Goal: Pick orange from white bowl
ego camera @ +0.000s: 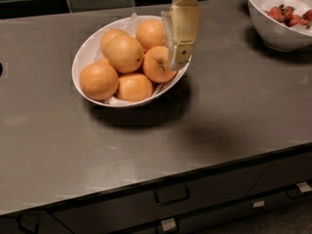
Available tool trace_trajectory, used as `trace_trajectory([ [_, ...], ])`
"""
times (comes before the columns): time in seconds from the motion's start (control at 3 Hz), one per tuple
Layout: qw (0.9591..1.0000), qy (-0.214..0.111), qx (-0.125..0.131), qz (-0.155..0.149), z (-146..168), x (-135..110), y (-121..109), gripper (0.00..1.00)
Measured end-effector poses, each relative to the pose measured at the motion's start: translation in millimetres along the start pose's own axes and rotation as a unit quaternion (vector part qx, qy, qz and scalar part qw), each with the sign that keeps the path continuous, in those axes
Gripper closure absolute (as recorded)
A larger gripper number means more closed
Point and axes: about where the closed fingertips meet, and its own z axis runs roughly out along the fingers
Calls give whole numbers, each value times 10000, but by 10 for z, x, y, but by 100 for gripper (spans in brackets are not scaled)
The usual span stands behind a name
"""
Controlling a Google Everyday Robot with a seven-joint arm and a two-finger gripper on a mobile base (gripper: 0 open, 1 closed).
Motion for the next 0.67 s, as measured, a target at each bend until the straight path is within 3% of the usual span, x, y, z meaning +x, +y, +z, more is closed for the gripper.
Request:
trace_trajectory([
  [0.33, 10000, -13, 69, -14, -20, -23, -24, 0],
  [0.67, 9995, -140, -28, -291, 105, -241, -72, 0],
])
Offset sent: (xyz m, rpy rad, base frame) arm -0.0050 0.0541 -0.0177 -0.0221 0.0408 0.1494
